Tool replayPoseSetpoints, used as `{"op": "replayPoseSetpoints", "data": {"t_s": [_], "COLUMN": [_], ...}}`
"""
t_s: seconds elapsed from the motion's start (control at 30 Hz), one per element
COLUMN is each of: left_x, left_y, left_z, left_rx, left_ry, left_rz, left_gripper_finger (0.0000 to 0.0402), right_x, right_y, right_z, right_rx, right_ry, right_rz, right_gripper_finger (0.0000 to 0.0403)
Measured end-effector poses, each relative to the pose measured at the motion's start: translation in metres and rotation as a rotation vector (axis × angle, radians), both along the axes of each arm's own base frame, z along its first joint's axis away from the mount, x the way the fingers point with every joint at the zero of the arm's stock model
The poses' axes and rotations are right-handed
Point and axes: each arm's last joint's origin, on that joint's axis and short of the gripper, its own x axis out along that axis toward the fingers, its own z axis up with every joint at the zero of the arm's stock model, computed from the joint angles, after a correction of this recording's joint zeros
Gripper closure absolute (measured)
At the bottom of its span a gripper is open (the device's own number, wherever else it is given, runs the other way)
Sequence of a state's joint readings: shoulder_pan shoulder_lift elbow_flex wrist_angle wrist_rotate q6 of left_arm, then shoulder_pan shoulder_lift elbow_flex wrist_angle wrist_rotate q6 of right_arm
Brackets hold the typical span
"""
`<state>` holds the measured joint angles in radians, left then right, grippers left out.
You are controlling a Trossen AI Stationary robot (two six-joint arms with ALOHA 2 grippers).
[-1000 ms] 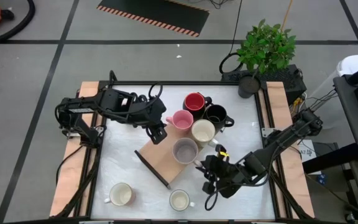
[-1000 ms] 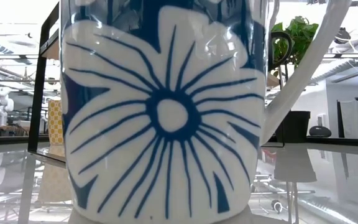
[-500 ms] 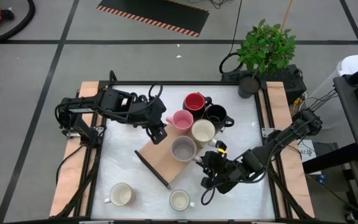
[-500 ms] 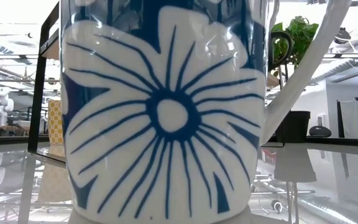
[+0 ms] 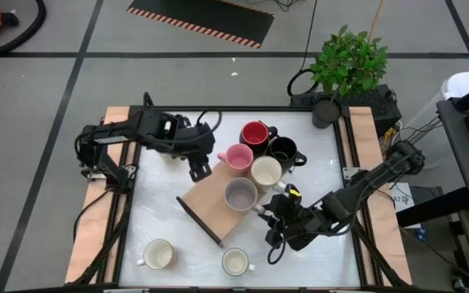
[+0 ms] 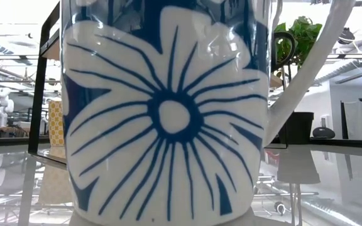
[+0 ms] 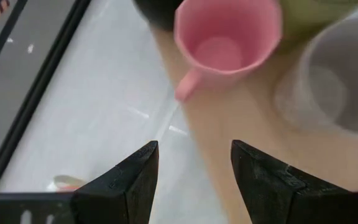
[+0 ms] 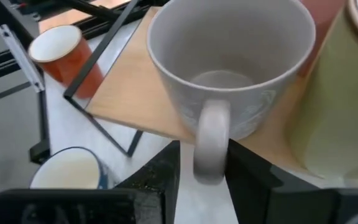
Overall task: Place coffee mugs
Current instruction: Put the gray mug on top of the shelf, then put the orange mug on top of the shelf
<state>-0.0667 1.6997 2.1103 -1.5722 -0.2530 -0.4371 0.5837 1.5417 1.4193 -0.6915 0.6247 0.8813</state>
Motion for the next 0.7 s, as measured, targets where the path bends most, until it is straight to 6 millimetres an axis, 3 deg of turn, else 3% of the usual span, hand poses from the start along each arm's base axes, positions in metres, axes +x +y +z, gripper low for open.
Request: {"op": "replayPoseSetpoints", "data": {"t_s": [0.2,0.47,0.7], "left_x": [-0.005,-0.026,-0.049], "left_y": [0.031,0.079,0.102], "left_z": [-0.016,-0.065,-0.104], "left_rx": [-0.004,-0.102,-0.159], "left_ry": [0.081,0.263,0.427], "left_rz": [0.026,0.165,0.268], "left_gripper_finger": [0.0195,0.0195,0.0195], "right_x": [-0.006,-0.015,-0.02], "right_y": [-0.002,-0.002,0.005], "right_z": [0.009,0.023,0.034], "right_rx": [0.081,0.252,0.343], "right_ry": [-0.012,-0.064,-0.146], "right_rz": [0.01,-0.023,-0.013], "right_gripper_finger": [0.0282,0.028,0.028]}}
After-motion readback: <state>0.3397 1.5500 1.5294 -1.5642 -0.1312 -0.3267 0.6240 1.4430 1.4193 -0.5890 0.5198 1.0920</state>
